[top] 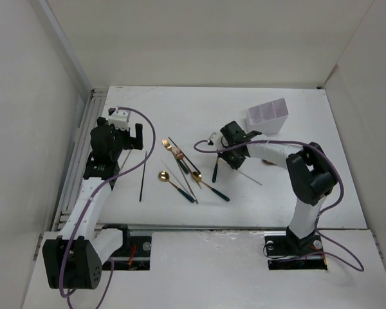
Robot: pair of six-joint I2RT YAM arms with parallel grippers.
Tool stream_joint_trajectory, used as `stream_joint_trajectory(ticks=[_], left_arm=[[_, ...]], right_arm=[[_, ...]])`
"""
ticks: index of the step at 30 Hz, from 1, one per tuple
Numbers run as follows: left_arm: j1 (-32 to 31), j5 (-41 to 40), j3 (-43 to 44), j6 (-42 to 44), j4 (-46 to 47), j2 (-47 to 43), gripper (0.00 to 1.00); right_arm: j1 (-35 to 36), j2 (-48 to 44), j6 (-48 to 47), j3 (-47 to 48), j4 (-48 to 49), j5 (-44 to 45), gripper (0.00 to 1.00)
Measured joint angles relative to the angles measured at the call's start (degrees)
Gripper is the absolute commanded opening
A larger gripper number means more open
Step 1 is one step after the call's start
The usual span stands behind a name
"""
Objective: Sort the eating utensils into containers
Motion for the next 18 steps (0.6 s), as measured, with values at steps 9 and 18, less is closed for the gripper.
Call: stream_joint_trajectory(ticks=[9,18], left_arm=[[0.00,0.00,-0.11,0.02,0.04,-0.17,1.00],[0.00,-0.02,-0.24,0.00,0.02,-0.26,1.00]], right_arm=[[0.02,-0.17,-0.17,0.22,0.31,0.68,0.00],[-3.98,-14.16,0.76,2.16,-0.42,-8.94,0.00]])
